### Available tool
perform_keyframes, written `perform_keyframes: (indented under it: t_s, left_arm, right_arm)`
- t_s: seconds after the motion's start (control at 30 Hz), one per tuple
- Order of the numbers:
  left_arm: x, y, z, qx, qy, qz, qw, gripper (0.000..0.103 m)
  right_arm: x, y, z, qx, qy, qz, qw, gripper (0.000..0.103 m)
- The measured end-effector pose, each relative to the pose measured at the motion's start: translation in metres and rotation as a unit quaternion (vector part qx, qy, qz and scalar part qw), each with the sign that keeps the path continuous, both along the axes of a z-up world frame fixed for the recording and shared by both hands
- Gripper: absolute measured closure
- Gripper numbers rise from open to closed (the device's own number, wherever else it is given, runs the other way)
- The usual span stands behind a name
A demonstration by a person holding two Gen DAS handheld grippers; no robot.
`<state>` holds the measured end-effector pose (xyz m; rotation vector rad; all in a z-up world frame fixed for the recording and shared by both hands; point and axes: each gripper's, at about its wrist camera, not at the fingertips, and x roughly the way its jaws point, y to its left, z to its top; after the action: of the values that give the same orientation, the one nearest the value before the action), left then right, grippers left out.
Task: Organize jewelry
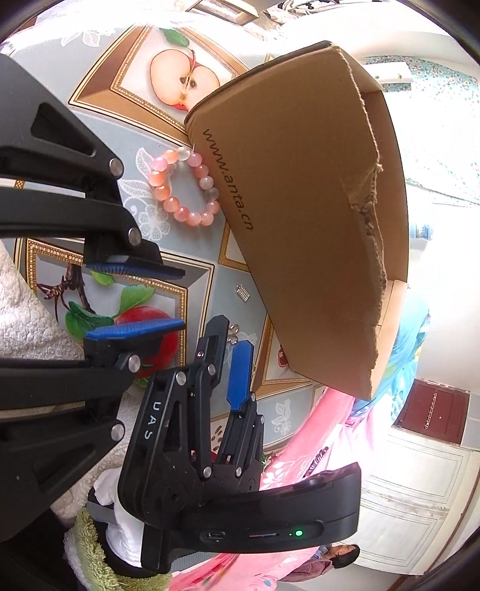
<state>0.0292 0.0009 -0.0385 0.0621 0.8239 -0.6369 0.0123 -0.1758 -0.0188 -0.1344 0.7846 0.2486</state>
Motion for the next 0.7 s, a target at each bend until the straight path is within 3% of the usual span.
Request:
perform_keyframes:
  t_s: [0.13, 0.3, 0.47, 0.53, 0.7]
  left_arm:
    - [0.001, 0.002, 0.0, -0.006, -0.001, -0.001, 1.0, 0.082]
    - [0.001, 0.005, 0.001, -0.011, -0.001, -0.002, 0.9999, 0.082]
    - [0.002, 0.006, 0.003, -0.014, -0.005, -0.001, 0.9999, 0.082]
    - [0.002, 0.006, 0.003, -0.015, -0.006, -0.001, 0.9999, 0.082]
    - [0.003, 0.005, 0.003, -0.015, -0.006, -0.001, 0.9999, 0.082]
  right_arm:
    - [0.007, 0.002, 0.002, -0.007, 0.0, 0.001, 1.0, 0.07]
    - [0.018, 0.004, 0.007, -0.016, 0.013, 0.003, 1.0, 0.084]
    - [0.028, 0.006, 0.014, -0.029, 0.033, 0.006, 0.999, 0.088]
    - [0.031, 0.01, 0.017, -0.03, 0.041, 0.01, 0.999, 0.101]
    - [0.038, 0.007, 0.021, -0.007, 0.059, 0.005, 0.998, 0.101]
